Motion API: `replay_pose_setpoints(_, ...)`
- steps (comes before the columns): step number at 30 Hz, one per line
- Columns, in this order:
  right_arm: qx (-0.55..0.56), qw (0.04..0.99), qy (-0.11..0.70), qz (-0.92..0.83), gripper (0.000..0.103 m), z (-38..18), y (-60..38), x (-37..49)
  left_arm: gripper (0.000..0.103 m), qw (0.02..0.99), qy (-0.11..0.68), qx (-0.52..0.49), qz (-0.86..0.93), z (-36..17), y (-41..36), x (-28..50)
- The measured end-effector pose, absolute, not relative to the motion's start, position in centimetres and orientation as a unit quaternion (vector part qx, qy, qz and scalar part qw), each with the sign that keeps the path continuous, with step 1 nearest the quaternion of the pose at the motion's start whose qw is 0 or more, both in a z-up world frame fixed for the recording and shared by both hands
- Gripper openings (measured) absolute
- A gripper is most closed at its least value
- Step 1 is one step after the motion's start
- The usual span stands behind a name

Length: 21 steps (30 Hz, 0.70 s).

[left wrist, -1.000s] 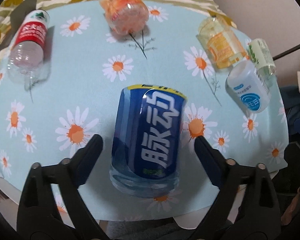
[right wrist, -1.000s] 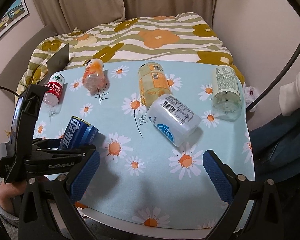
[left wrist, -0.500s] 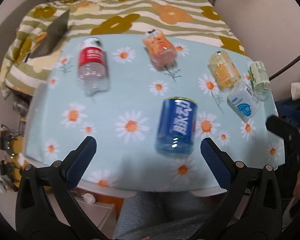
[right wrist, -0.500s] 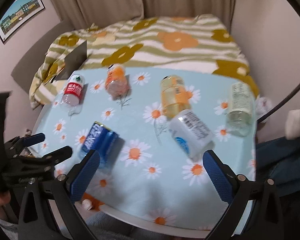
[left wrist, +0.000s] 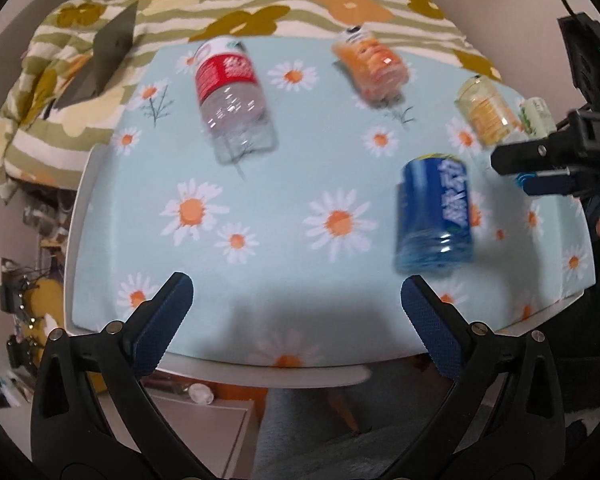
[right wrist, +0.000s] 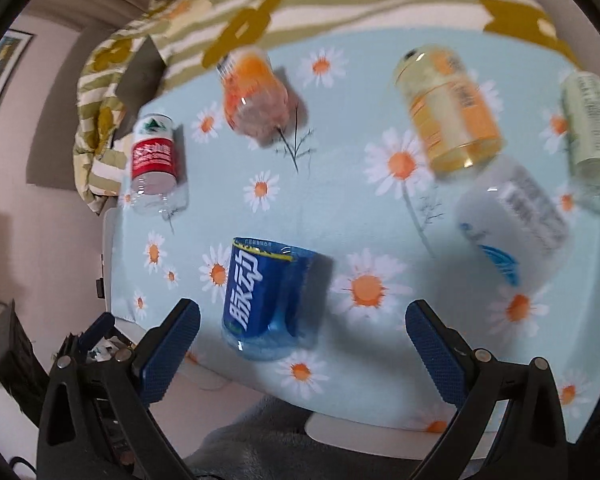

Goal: Flip cup upright
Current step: 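Move the right tool to the standing blue cup and grasp it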

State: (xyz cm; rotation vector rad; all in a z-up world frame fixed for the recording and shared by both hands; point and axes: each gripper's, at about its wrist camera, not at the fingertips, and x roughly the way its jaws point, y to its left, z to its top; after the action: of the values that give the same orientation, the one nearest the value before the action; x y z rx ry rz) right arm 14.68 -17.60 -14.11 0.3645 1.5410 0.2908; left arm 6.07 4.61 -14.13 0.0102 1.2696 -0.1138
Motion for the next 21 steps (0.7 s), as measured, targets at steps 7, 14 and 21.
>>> replay_pose_setpoints(7,0.207,0.655,0.719,0.107,0.098,-16.9,-15.9,16.6,0.103,0.784,0.616,-0.039,-0.069,-16.5,8.1,7.5)
replay_pose_setpoints(14,0.260,0.616,0.737,0.096,0.079,-19.1,-15.4,16.5,0.103,0.777,0.623,-0.048,-0.082,-17.6,8.9,8.5)
replay_pose_setpoints(21,0.266,0.620,0.732,0.096,0.055,-19.7,-15.3,16.7,0.103,0.774,0.625,-0.047,-0.090,-17.9,9.2,8.6)
